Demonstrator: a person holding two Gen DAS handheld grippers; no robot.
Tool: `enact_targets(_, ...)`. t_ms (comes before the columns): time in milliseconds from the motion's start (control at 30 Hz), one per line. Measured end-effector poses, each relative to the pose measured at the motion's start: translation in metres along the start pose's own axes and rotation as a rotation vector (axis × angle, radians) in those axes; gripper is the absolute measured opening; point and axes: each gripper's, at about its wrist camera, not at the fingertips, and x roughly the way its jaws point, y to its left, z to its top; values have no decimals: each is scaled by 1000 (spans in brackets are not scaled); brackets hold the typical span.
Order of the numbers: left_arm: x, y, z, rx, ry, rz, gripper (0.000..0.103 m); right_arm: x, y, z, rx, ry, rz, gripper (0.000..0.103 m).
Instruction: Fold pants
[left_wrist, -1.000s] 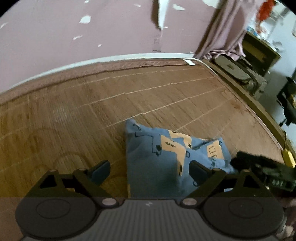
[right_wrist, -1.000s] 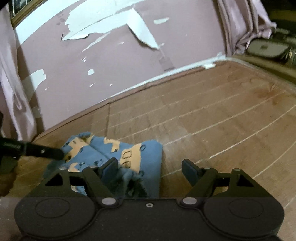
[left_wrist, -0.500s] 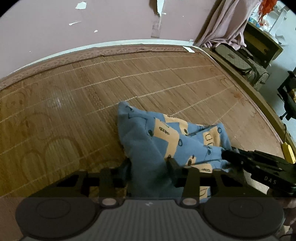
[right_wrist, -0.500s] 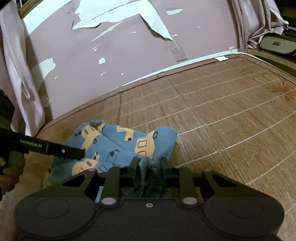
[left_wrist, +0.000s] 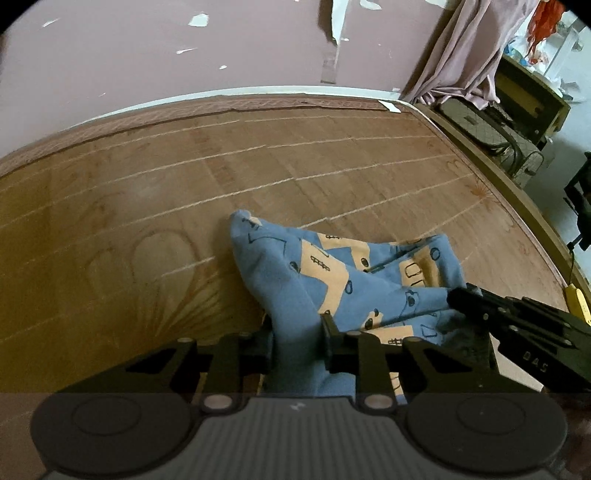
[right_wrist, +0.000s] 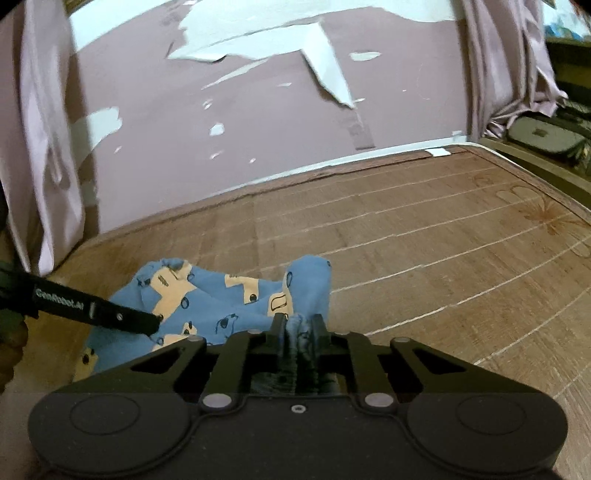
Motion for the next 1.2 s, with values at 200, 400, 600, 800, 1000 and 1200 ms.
enact_targets(200,-7,24,-9,-15,1,-24,27,25,7,0,10,62,8,39)
enact_targets(400,-5,37,-15,-20,-11,-60,28,40,-1,7,67,126,49,48)
enact_targets(600,-6,39,-18,-10,-22,-73,27,45,-10,8,216,163,99,29)
enact_targets(800,-10,42,-21,-21,-28,-74,27,43,-17,8,342,178,115,20)
enact_targets(1000,-17,44,-21,-39,-34,-65,25,30,16,16,144,145,51,12)
enact_targets(1200,-24,54,-16,-64,-61,-46,24,24,36,30,63,90,57,12)
